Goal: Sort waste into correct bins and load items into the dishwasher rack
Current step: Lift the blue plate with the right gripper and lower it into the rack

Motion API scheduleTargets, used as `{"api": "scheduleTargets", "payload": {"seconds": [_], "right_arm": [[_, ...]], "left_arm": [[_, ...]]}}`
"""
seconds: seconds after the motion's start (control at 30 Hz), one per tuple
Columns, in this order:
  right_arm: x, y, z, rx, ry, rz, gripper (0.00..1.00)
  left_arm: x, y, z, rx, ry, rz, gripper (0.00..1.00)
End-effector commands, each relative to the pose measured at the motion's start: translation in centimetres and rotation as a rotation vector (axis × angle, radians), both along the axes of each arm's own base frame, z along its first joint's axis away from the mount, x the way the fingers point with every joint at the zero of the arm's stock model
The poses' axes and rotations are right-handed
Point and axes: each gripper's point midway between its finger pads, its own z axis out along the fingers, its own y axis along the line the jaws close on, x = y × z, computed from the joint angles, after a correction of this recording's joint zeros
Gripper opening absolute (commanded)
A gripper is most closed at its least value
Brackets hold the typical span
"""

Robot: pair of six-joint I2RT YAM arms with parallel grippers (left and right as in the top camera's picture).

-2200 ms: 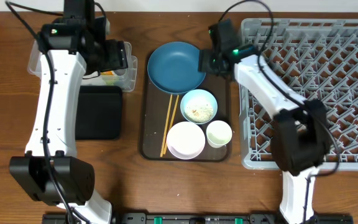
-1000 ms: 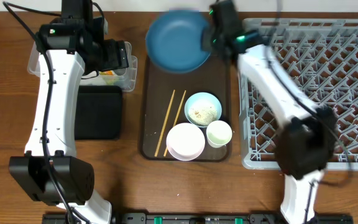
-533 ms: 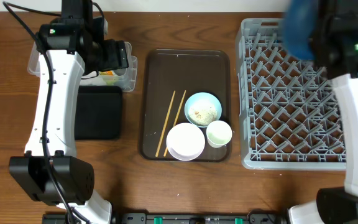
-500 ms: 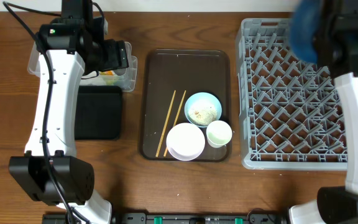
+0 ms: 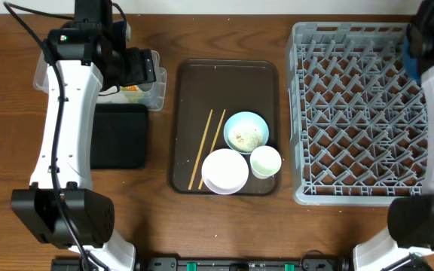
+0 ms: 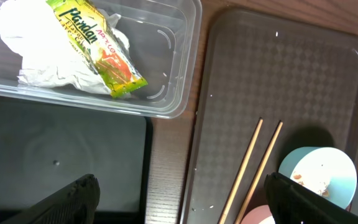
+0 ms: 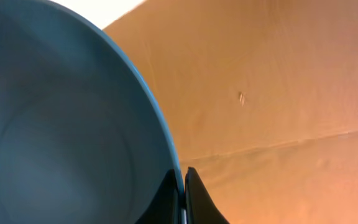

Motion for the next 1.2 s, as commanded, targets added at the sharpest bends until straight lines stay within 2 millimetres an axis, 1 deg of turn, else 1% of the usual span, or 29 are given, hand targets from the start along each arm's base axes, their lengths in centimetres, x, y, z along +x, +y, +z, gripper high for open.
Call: {"api": "scheduleTargets", "payload": {"seconds": [0.0,0.1,0.27,0.43,0.57,0.63,0.9,1.17], "right_arm": [[1.7,-0.7,-1.5,-0.114,0.219,0.057,0.01],[3.1,-1.3,-2.8,-0.136,0.249,0.06,0.01],[4.7,-2.4,-5.6,-0.148,0.315,0.057,0.01],[5.5,-3.3,-8.2,-0.152,0.386,0.055,0.01],[5.6,-4.6,-8.9,-0.15,0.393,0.041,0.01],[5.9,-4.7,-9.2,-0.139,0.39,0.063,0.01],[6.8,-3.9,-10.5,-0.103,0.406,0.145,0.01],[7.1,-3.7,-13.4,-0.066,0.465,0.163,0.01]], "left_arm": [[0.0,0.3,1.1,0.005,-0.028,0.008,0.88],[0.0,0.3,1.1,0.005,-0.028,0.008,0.88],[0.0,0.3,1.1,0.005,-0.028,0.008,0.88],[0.0,0.3,1.1,0.005,-0.028,0.008,0.88],[0.0,0.3,1.1,0.005,-0.028,0.008,0.88],[0.0,0.3,1.1,0.005,-0.028,0.008,0.88],[0.0,0.3,1.1,0.005,-0.028,0.008,0.88],[0.0,0.3,1.1,0.005,-0.028,0.008,0.88]]}}
